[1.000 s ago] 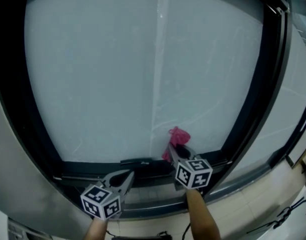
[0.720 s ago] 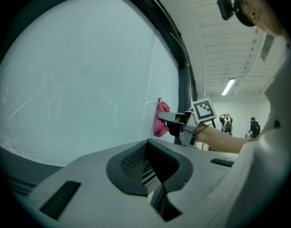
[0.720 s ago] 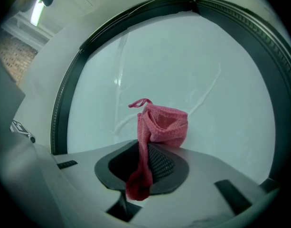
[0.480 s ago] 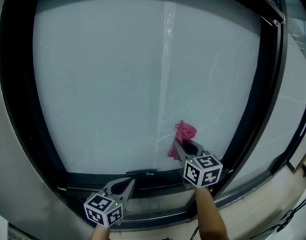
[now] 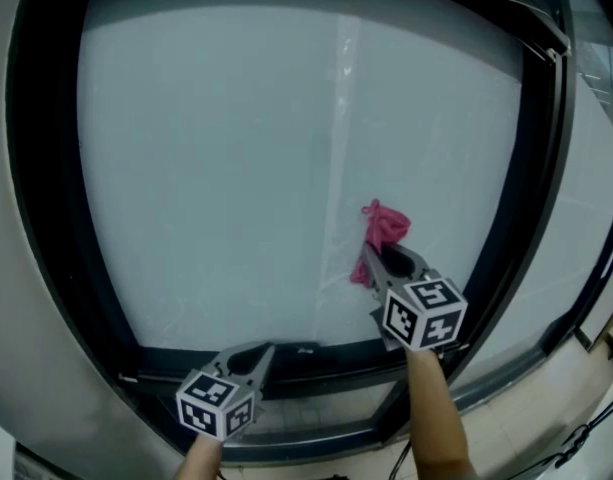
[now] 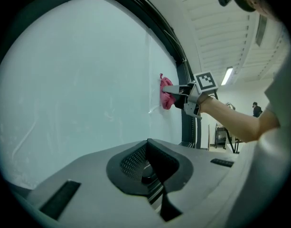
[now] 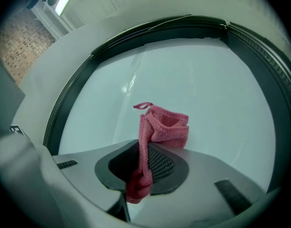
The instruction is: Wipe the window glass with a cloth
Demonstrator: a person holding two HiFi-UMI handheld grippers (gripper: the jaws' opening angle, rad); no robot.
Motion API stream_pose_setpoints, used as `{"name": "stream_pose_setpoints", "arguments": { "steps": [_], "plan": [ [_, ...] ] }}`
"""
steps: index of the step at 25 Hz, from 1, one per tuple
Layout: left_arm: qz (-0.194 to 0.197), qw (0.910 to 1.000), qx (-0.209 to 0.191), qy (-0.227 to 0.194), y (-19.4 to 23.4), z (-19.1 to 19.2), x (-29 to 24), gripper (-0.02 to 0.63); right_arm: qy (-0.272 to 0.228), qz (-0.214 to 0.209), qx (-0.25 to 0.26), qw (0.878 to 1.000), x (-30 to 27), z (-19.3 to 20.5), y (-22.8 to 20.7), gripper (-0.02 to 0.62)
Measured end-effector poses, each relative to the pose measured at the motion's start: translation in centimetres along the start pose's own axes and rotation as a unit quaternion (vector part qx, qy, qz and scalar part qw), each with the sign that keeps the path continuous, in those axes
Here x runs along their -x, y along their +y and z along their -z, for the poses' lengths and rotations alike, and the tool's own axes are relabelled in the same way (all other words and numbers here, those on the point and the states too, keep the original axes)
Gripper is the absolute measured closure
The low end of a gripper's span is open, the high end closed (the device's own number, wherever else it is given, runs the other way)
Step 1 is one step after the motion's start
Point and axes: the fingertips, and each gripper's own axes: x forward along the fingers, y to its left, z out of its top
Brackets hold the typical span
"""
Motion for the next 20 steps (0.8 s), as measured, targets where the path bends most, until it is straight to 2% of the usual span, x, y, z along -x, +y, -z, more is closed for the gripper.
{"name": "stream_pose_setpoints", "arguments": {
  "steps": [3, 10, 20],
  "plan": [
    [-0.009, 0.9998, -0.019, 0.005, 0.4, -0.9, -0.7, 0.598, -0.007, 0.003, 0.011, 1.000, -0.1, -1.0, -0.2, 0.541],
    [-0.040, 0.9946, -0.095, 0.014, 0.6, -4.0, -2.6, 0.598, -0.028, 0.015, 0.047, 0.998, -0.7, -4.4, -0.9, 0.541],
    [-0.038, 0.9888, -0.144, -0.001, 0.2, -8.0, -3.7, 0.598, -0.067, 0.032, 0.128, 0.989, -1.8, -12.5, -2.5, 0.541]
  ]
}}
